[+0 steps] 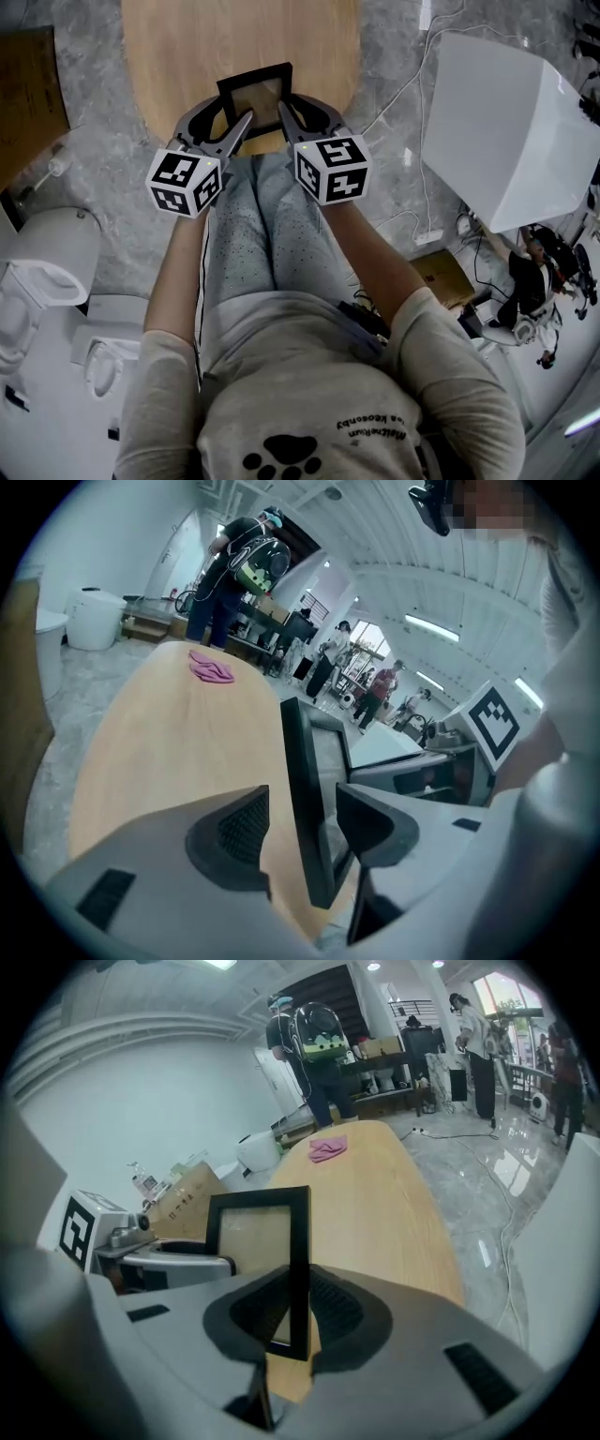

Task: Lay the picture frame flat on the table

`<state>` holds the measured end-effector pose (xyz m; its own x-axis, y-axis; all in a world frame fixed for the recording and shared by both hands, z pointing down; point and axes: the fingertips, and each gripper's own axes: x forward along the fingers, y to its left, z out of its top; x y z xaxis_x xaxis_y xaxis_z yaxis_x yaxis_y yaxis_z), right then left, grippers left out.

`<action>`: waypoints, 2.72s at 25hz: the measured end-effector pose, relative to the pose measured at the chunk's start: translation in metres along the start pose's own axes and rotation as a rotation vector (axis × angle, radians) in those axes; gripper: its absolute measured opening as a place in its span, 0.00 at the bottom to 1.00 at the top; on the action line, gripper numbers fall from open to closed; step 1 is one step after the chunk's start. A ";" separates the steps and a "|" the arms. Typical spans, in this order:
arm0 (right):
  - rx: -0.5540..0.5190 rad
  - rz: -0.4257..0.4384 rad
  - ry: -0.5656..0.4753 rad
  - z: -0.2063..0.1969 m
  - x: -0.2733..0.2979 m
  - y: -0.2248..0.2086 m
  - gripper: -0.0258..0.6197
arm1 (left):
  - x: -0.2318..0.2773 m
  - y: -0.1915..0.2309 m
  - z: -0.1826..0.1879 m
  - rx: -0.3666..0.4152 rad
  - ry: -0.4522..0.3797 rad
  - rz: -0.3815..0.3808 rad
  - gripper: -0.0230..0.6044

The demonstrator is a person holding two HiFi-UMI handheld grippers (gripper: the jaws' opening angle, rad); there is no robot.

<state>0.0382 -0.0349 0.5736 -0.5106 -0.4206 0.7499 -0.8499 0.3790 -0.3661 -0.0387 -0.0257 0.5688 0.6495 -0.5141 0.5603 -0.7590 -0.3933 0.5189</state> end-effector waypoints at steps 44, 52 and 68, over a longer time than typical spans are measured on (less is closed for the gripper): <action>0.089 -0.125 0.199 -0.050 0.053 -0.027 0.14 | 0.031 0.048 -0.064 -0.058 0.284 0.328 0.18; 0.081 -0.126 0.214 -0.048 0.062 -0.028 0.14 | 0.036 0.058 -0.064 -0.067 0.296 0.325 0.18; 0.084 -0.120 0.225 -0.049 0.076 -0.032 0.14 | 0.043 0.068 -0.069 -0.088 0.312 0.329 0.18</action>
<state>0.0331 -0.0387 0.6689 -0.3714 -0.2612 0.8910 -0.9154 0.2637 -0.3043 -0.0591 -0.0222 0.6727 0.3675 -0.3419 0.8649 -0.9292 -0.1740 0.3261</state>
